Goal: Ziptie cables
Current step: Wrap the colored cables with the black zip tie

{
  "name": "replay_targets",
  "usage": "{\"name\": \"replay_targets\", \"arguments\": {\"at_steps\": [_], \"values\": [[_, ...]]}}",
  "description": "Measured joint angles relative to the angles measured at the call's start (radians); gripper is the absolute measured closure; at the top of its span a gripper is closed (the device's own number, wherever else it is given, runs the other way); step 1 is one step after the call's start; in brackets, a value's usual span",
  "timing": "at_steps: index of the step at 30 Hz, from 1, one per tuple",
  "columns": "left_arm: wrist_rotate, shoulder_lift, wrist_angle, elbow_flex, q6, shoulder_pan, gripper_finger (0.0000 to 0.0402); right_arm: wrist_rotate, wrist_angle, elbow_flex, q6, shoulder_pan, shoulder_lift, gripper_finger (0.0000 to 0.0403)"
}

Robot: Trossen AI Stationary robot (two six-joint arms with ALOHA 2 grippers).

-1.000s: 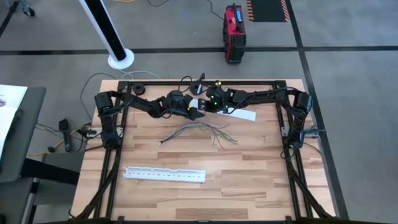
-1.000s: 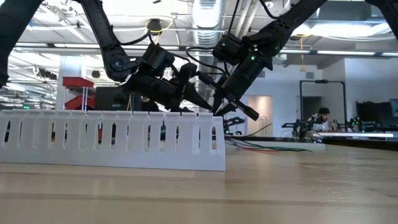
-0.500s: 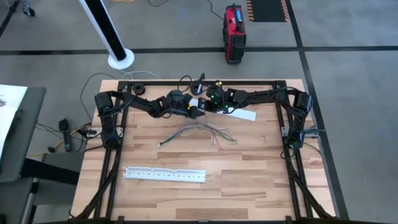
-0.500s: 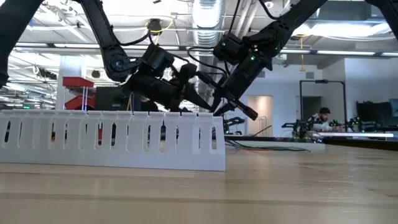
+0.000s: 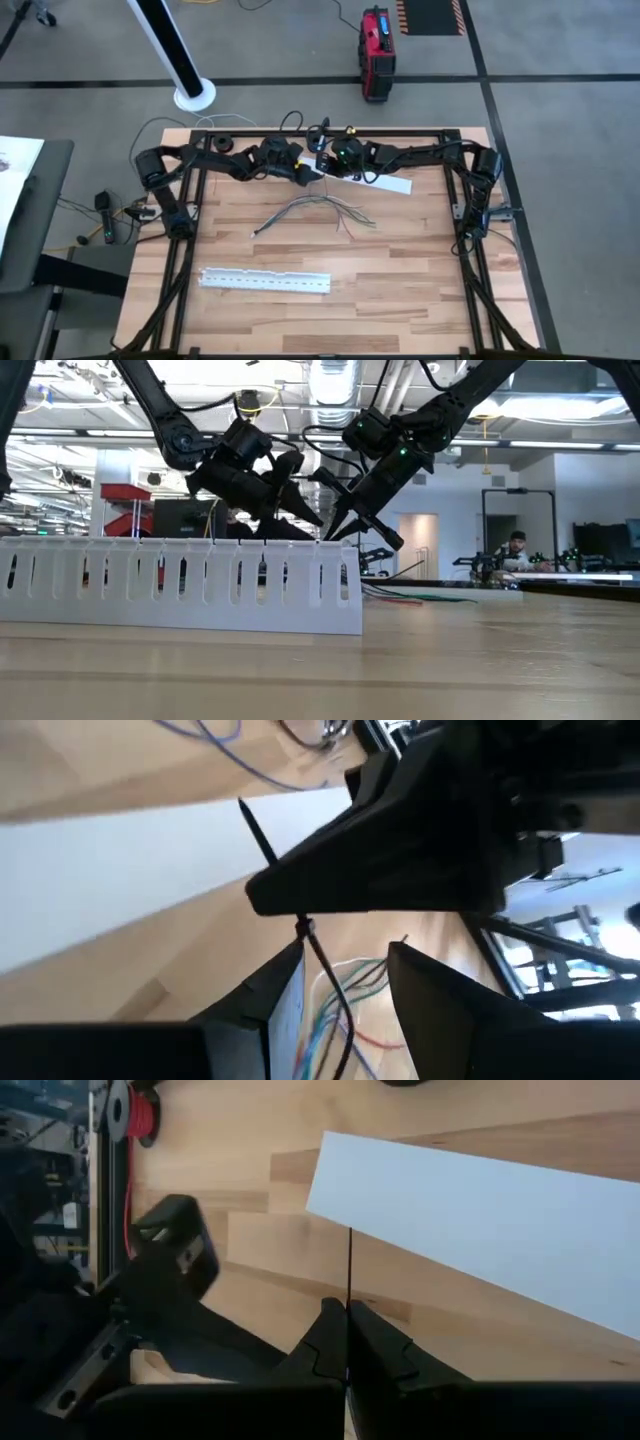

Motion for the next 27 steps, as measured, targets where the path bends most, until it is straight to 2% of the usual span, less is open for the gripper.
{"name": "replay_targets", "arguments": {"at_steps": [7,12,18,23,27], "values": [[-0.086,-0.084,-0.175,0.000,0.131,0.002,0.0261,0.025,0.018,0.000,0.000,0.003,0.000,0.0403],[-0.175,-0.075,-0.180,0.000,0.105,0.002,0.0261,0.029,0.064,0.000,-0.004,0.008,0.000,0.0403],[-0.125,-0.048,-0.012,-0.011,-0.021,0.002,0.0261,0.027,0.077,0.000,-0.008,0.009,0.000,0.0403],[-0.072,-0.048,-0.007,-0.011,-0.052,0.004,0.0261,0.028,0.103,-0.001,-0.008,0.009,0.000,0.0403],[-0.072,-0.048,-0.003,-0.011,-0.072,0.000,0.0261,0.029,0.106,-0.001,-0.004,0.009,0.000,0.0403]]}}
